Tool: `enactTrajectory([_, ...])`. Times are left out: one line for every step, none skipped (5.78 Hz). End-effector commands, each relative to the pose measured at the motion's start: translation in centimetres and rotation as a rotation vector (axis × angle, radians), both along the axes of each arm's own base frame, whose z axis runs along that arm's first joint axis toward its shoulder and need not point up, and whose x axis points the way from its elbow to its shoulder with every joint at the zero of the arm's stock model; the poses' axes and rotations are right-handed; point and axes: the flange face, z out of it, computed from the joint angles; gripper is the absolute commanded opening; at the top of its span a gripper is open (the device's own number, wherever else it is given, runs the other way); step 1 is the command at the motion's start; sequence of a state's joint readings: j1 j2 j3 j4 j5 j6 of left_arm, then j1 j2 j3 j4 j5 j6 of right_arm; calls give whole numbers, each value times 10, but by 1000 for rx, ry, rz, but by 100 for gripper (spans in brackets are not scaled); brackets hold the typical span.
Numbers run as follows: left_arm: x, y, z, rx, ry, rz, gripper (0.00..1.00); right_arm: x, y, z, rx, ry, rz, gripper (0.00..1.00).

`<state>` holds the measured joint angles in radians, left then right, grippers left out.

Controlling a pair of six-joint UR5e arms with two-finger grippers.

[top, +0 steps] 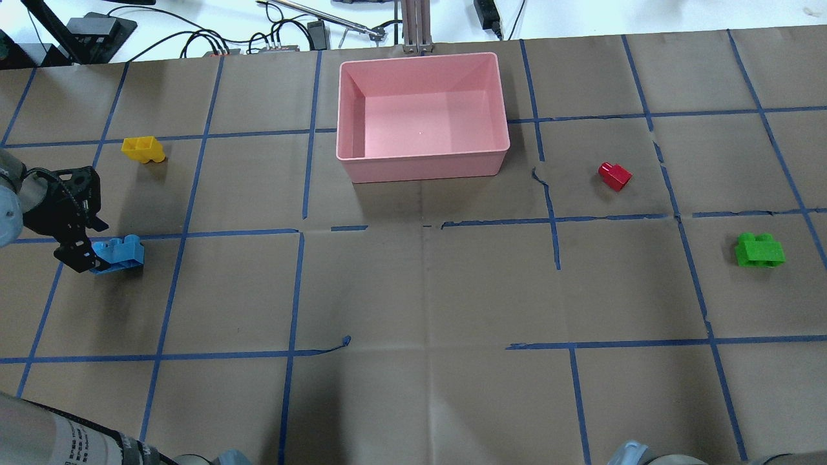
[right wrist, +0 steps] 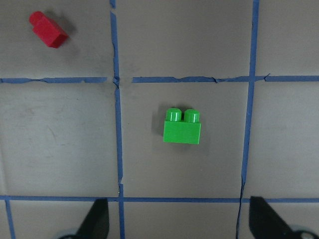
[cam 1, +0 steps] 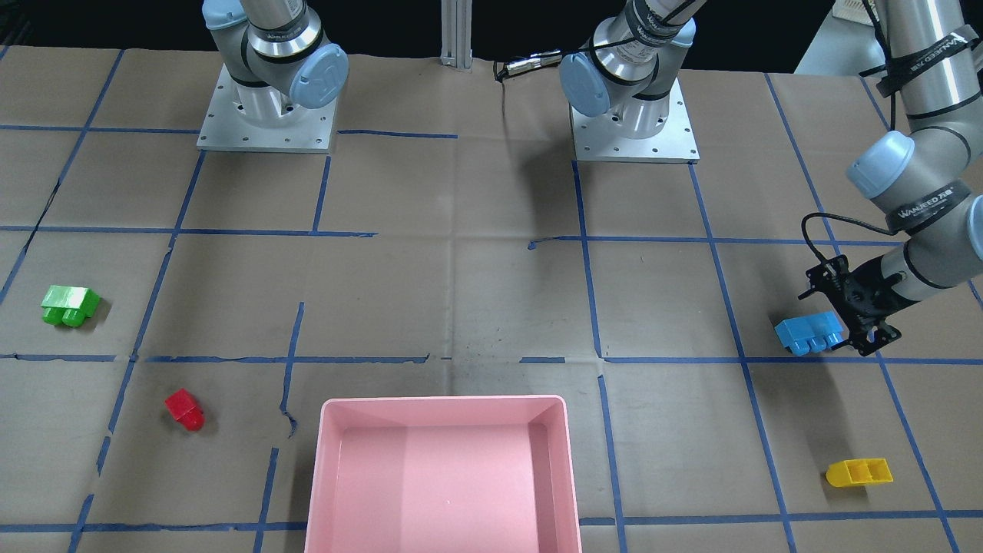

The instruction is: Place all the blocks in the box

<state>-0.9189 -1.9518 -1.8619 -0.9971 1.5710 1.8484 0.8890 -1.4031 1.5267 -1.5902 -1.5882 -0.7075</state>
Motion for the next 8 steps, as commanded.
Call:
enactTrajectory([2, -2, -17, -18, -12, -14, 97, -7, 1, -68, 41, -47, -2, 100])
enactTrajectory([2, -2, -19, -16, -10, -14, 97, -6, 3, -99, 15, -23, -13, 100])
enactTrajectory([2, -2, -24, -6, -8, -14, 97, -1, 8, -152, -43, 19, -22, 100])
enactTrajectory([2, -2, -29, 0, -4, -14, 97, 0, 6, -180, -47, 25, -46, 100])
enactTrajectory([2, -3, -29, 0, -2, -13, 89, 0, 2, -204, -15, 8, -119, 100])
enactTrajectory([1, -3, -29, -1, -1, -12, 77, 0, 1, -219, 12, -1, -199, 100])
enactTrajectory([1, -4, -28, -5, -1, -6, 45, 0, 0, -229, 27, -9, -199, 100])
enactTrajectory([1, -5, -24, -10, -7, 9, 15, -1, 0, -233, 32, -10, -185, 100])
